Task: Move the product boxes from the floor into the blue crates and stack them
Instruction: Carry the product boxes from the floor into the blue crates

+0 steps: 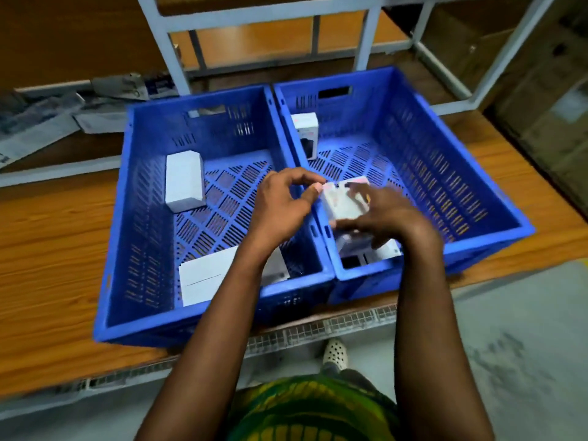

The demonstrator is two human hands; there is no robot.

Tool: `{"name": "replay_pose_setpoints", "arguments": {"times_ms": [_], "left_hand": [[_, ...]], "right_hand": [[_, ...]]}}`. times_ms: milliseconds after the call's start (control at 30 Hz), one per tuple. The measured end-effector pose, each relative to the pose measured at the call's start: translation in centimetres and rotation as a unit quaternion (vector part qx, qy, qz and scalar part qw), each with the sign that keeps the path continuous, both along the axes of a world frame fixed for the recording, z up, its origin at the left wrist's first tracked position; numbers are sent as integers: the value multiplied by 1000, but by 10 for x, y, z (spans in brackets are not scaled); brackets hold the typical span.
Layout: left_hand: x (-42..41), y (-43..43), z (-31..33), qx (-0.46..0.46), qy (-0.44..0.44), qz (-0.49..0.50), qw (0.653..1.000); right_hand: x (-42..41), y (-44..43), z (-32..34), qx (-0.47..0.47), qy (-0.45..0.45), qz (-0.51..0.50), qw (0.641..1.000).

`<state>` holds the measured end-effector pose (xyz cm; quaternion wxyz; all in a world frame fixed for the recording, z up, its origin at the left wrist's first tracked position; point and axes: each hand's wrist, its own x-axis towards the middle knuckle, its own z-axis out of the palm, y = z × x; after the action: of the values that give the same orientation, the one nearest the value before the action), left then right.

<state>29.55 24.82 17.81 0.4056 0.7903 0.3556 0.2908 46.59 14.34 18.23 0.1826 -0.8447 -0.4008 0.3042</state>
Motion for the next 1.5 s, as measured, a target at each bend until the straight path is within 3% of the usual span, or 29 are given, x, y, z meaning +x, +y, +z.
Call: {"name": "replay_pose_setpoints", "arguments": {"times_ms": [100, 200, 267, 367, 533, 633, 733, 967, 1133, 1267, 1500], "left_hand": [[-6, -4, 2, -1, -21, 0, 1000], [-13, -12, 5, -9, -32, -17, 999], [-18, -17, 3, -14, -37, -20, 999], [-26, -26, 2, -16, -45, -23, 999], [-34, -43, -2, -29, -51, -29, 998], [-37, -52, -5, -22, -56, -8, 998], [-46, -58, -2, 38, -68, 67, 995], [-78, -84, -3, 100, -101, 292, 946], [-136, -164, -7, 94, -62, 470, 876], [-203, -278, -4, 99, -11, 627, 772], [-262, -498, -2, 104, -75, 835, 535]], "right_hand": [[-8, -8, -4, -107, -45, 100, 988], [-3, -18, 1, -143, -79, 116, 980], [-3, -19, -2, -102, -117, 77, 985], [-13, -12, -13, 32, -124, 48, 991], [-20, -9, -23, -9, -71, 70, 995], [-23, -13, -30, 154, -79, 39, 984], [-38, -2, -26, 324, -28, 59, 944], [-81, 12, 10, 450, 80, 215, 863], [-142, 9, 12, 429, 225, 288, 826], [-234, -24, 5, 352, 319, 405, 781], [-381, -203, 17, 220, 411, 665, 584]]}}
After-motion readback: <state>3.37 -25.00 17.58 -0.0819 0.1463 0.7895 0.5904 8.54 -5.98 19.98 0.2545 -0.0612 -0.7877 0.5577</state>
